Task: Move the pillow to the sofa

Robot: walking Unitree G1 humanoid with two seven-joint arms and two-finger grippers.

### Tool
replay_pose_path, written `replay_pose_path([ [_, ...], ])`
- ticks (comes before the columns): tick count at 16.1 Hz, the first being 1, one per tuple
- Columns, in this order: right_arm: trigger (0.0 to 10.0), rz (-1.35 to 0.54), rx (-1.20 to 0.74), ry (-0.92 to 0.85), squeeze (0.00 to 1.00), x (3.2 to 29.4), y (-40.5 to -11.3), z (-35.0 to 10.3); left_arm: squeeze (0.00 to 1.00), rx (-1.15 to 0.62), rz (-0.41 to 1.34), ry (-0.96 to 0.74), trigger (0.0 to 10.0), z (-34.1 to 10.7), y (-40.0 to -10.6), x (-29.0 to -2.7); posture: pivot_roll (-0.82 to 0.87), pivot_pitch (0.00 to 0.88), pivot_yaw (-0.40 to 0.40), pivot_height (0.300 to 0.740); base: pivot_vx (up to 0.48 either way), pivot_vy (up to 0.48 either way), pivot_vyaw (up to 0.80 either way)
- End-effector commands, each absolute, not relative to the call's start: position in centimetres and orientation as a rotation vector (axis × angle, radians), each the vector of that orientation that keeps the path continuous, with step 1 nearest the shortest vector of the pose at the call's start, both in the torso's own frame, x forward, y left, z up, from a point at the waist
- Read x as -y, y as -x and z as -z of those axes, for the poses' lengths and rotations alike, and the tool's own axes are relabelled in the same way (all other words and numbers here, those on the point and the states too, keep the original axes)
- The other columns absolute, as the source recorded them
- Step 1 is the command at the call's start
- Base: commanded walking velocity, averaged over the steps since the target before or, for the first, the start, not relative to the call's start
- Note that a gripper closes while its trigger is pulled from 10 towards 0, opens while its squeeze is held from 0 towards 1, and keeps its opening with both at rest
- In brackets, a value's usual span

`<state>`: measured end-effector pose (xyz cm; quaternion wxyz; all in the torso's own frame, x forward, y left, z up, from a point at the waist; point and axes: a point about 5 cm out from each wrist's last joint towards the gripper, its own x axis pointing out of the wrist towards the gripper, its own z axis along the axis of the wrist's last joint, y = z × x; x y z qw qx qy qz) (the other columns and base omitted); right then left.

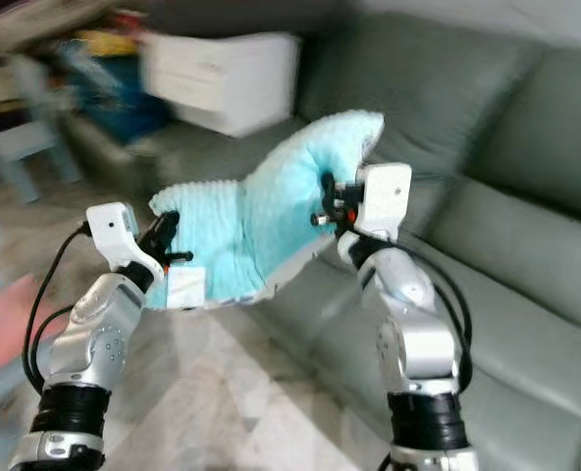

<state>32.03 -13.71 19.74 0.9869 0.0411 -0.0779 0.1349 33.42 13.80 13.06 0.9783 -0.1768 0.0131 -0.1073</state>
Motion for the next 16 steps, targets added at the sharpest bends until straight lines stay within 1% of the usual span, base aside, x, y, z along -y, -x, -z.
replay_pose_path([
  [1,10.0,-0.266,0.182,-0.086,0.0,13.88,-32.11,-20.42,0.0,-0.009,0.252,0.347,10.0,-13.74,-33.54,-13.19,-0.23,0.0,0.012,0.74,0.341,0.0,-0.8],
  [7,10.0,-0.279,0.18,-0.09,0.0,13.43,-31.99,-20.3,0.0,-0.02,0.252,0.36,10.0,-13.67,-33.45,-13.12,-0.23,0.0,0.011,0.74,0.329,0.0,-0.8],
  [9,10.0,-0.275,0.185,-0.09,0.0,13.49,-32.0,-20.36,0.0,-0.043,0.226,0.385,10.0,-13.44,-33.65,-13.27,-0.23,0.0,0.012,0.74,0.0,0.0,0.0],
  [12,10.0,-0.276,0.183,-0.089,0.0,13.39,-31.93,-20.34,0.0,-0.047,0.236,0.391,10.0,-13.48,-33.63,-13.14,-0.23,0.0,0.011,0.74,0.0,0.0,0.0],
  [16,10.0,-0.272,0.18,-0.089,0.0,13.48,-31.88,-20.26,0.0,-0.046,0.27,0.382,10.0,-13.59,-33.49,-12.83,-0.23,0.0,0.015,0.74,0.0,0.48,0.0],
])
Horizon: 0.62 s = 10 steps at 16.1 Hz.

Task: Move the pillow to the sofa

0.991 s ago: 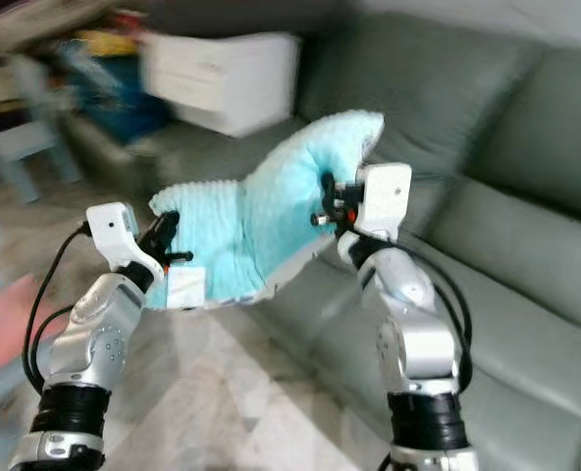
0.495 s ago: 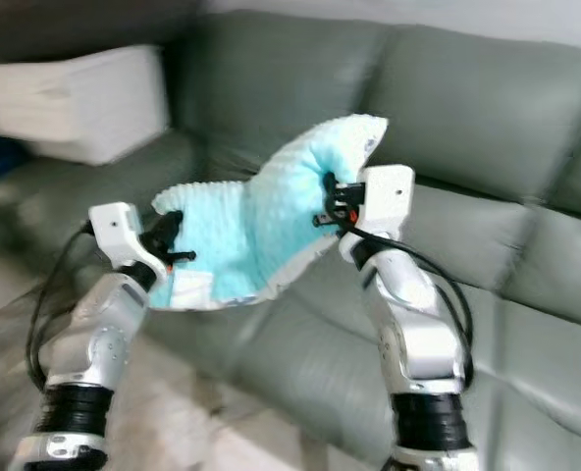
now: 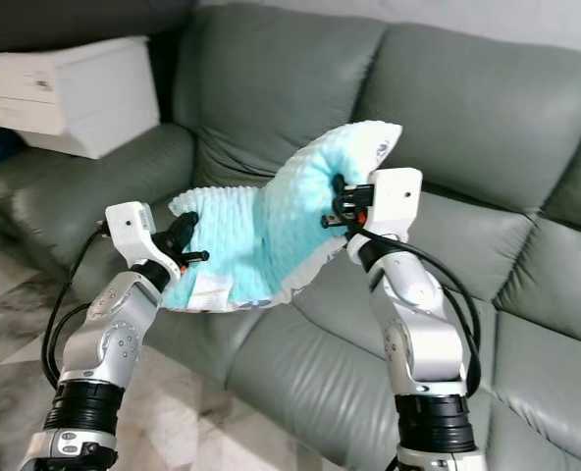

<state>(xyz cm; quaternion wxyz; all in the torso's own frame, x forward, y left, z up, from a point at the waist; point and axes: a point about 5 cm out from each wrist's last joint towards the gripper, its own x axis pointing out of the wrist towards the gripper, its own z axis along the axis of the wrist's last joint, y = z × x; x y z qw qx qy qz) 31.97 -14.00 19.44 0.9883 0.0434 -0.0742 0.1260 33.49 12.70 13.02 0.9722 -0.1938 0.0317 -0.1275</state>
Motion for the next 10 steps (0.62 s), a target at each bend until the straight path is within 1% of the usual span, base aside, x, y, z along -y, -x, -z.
replay_pose_path([
  [1,10.0,-0.272,0.18,-0.089,0.0,13.48,-31.87,-20.26,0.0,-0.045,0.274,0.383,10.0,-13.61,-33.48,-12.8,-0.23,0.0,0.015,0.74,0.0,0.48,0.0],
  [10,10.0,-0.264,0.166,-0.081,0.0,13.49,-31.94,-20.02,0.0,-0.074,0.301,0.387,10.0,-13.36,-33.31,-12.2,-0.23,0.0,0.017,0.74,0.0,0.48,0.0],
])
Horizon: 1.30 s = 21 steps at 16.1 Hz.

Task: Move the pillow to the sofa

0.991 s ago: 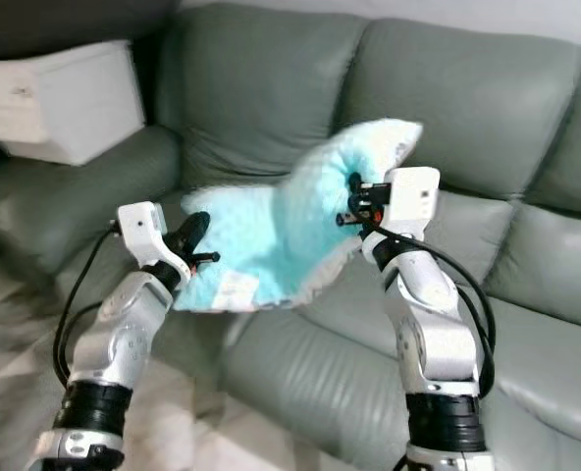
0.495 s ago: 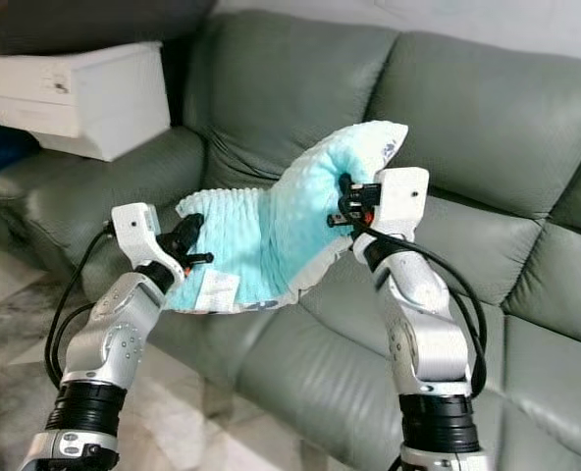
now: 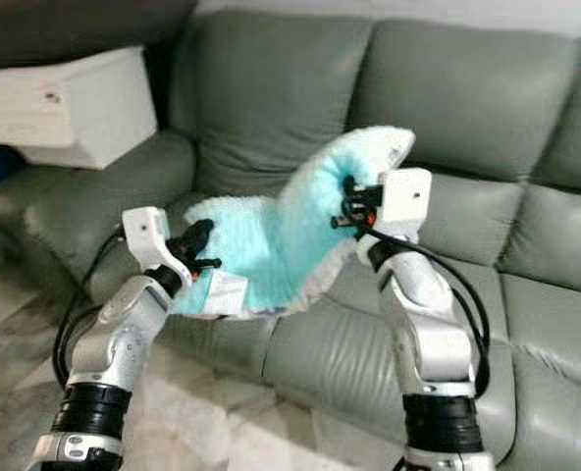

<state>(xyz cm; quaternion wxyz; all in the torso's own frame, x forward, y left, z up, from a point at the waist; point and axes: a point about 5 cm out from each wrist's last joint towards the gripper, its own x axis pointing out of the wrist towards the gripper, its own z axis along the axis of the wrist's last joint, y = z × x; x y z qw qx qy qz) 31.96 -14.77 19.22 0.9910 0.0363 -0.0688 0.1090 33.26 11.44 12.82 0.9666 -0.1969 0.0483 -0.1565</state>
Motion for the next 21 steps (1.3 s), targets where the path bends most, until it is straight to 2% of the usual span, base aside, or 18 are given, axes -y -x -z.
replay_pose_path([
  [1,10.0,-0.26,0.163,-0.077,0.0,13.51,-31.95,-19.96,0.0,-0.087,0.306,0.388,10.0,-13.26,-33.3,-12.11,-0.23,0.0,0.018,0.74,0.0,0.48,0.0],
  [4,10.0,-0.254,0.156,-0.071,0.0,13.57,-32.0,-19.86,0.0,-0.09,0.308,0.384,10.0,-13.22,-33.35,-11.98,-0.23,0.0,0.019,0.74,0.0,0.48,0.0],
  [8,10.0,-0.24,0.146,-0.062,0.0,13.64,-32.08,-19.71,0.0,-0.067,0.336,0.369,10.0,-13.6,-33.23,-11.61,-0.23,0.0,0.021,0.74,0.0,0.0,0.0],
  [18,10.0,-0.247,0.14,-0.062,0.0,13.54,-32.19,-19.62,0.0,-0.066,0.354,0.357,10.0,-13.53,-33.17,-11.26,-0.23,0.0,0.022,0.74,0.0,0.0,-0.75],
  [21,10.0,-0.25,0.142,-0.063,0.0,13.5,-32.19,-19.64,0.0,-0.064,0.362,0.355,10.0,-13.54,-33.09,-11.2,-0.23,0.0,0.023,0.74,0.0,0.0,-0.15],
])
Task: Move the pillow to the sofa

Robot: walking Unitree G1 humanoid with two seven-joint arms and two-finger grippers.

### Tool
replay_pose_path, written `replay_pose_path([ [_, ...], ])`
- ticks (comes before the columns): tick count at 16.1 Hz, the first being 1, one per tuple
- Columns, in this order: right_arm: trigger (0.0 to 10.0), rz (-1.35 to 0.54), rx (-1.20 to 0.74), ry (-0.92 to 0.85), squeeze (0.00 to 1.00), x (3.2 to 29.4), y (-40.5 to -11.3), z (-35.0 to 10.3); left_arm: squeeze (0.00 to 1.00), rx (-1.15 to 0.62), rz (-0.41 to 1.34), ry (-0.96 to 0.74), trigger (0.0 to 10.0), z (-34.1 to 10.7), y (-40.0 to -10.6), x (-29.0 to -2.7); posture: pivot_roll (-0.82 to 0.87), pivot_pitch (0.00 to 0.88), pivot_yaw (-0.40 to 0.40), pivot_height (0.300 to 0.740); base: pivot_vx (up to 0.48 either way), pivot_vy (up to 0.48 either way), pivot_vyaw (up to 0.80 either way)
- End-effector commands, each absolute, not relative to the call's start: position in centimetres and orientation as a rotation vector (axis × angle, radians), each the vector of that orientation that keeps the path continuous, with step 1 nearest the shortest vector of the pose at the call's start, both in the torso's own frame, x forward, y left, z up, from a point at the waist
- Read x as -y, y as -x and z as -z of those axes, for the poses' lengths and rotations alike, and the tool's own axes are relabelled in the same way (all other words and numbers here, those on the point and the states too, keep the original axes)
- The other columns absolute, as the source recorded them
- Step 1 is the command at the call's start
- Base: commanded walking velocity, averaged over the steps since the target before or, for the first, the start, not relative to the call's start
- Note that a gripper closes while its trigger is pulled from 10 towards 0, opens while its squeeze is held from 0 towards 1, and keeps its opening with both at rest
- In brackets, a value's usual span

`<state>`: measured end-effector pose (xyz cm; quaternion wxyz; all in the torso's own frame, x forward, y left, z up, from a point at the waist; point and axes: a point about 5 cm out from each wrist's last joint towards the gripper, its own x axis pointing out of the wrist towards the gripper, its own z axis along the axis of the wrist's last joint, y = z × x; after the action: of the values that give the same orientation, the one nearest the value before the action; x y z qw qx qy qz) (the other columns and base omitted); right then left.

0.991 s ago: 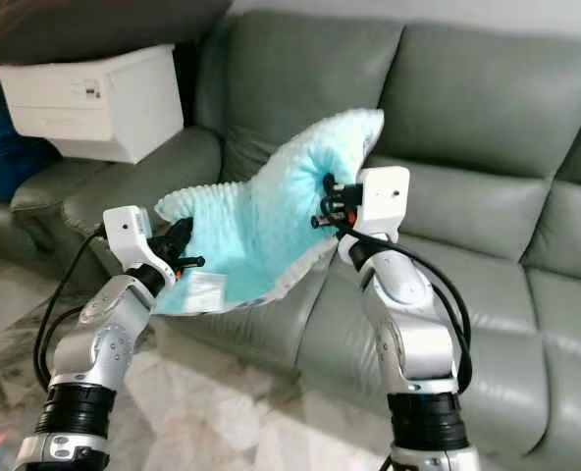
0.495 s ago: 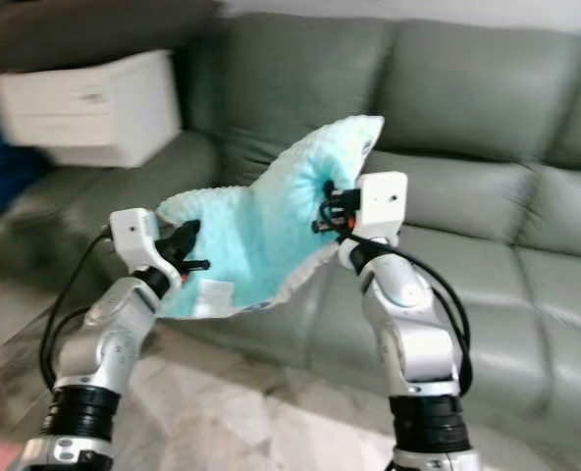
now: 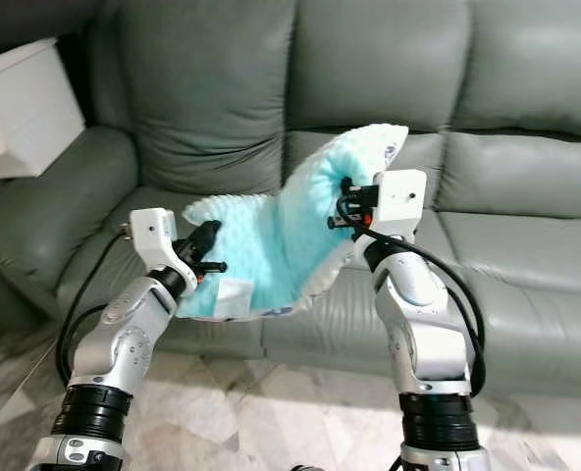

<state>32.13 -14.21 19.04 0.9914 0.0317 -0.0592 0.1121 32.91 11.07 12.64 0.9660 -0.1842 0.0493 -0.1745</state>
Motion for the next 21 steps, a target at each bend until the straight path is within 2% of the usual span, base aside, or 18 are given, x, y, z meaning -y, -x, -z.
replay_pose_path([
  [1,10.0,-0.249,0.143,-0.064,0.0,13.51,-32.19,-19.67,0.0,-0.063,0.366,0.358,10.0,-13.57,-33.07,-11.17,-0.23,0.0,0.024,0.74,0.0,0.0,0.0],
  [8,10.0,-0.248,0.136,-0.061,0.0,13.65,-32.06,-19.51,0.0,-0.059,0.376,0.366,10.0,-13.55,-32.88,-10.92,-0.24,0.0,0.022,0.74,0.0,-0.296,0.0],
  [21,10.0,-0.244,0.129,-0.048,0.0,13.89,-32.12,-19.56,0.0,-0.06,0.372,0.376,10.0,-13.44,-32.89,-10.72,-0.25,0.0,0.017,0.74,0.0,-0.389,0.0],
])
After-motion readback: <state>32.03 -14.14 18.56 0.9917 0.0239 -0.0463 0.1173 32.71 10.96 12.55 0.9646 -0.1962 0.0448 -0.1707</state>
